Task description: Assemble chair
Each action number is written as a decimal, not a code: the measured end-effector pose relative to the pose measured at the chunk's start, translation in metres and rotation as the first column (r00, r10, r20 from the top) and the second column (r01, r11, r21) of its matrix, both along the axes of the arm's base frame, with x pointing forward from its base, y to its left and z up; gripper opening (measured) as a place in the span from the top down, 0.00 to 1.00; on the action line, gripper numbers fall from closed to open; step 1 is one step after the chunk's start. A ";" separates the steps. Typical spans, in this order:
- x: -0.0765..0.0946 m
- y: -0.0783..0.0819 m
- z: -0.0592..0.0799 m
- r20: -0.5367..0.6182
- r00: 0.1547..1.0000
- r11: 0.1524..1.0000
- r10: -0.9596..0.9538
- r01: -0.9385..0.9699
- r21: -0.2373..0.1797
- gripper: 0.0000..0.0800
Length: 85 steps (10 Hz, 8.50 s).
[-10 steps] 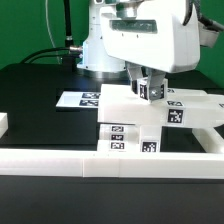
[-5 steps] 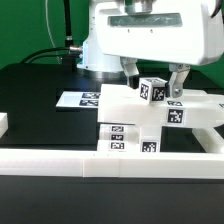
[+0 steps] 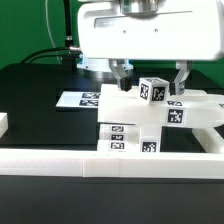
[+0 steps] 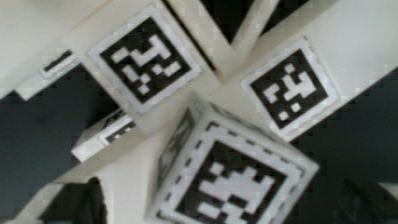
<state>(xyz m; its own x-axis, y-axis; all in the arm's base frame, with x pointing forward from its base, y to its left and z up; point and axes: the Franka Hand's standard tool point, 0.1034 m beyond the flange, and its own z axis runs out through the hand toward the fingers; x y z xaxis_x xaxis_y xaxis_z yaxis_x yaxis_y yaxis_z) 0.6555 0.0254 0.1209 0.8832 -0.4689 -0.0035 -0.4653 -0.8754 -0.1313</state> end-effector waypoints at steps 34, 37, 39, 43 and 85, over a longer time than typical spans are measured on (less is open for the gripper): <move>-0.008 0.010 -0.010 -0.080 0.625 0.622 -0.777 0.781 0.063 0.64; -0.008 0.011 -0.010 -0.100 0.578 0.573 -0.810 0.816 0.071 0.40; -0.006 0.013 -0.007 -0.091 0.624 0.620 -0.776 0.781 0.074 0.25; -0.006 0.012 -0.007 -0.030 0.842 0.839 -0.539 0.540 0.062 0.19; -0.009 0.012 -0.013 -0.159 0.407 0.405 -0.900 0.913 0.044 0.65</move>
Offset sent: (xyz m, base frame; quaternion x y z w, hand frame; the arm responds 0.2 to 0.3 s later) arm -0.0064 0.0149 0.0012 0.0184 -0.0111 -0.1374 0.9903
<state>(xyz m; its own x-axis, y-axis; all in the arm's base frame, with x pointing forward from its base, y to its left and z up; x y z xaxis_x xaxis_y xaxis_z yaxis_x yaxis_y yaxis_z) 0.6464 0.0375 0.1080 -0.0689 -0.9839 -0.1648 -0.9919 0.0852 -0.0941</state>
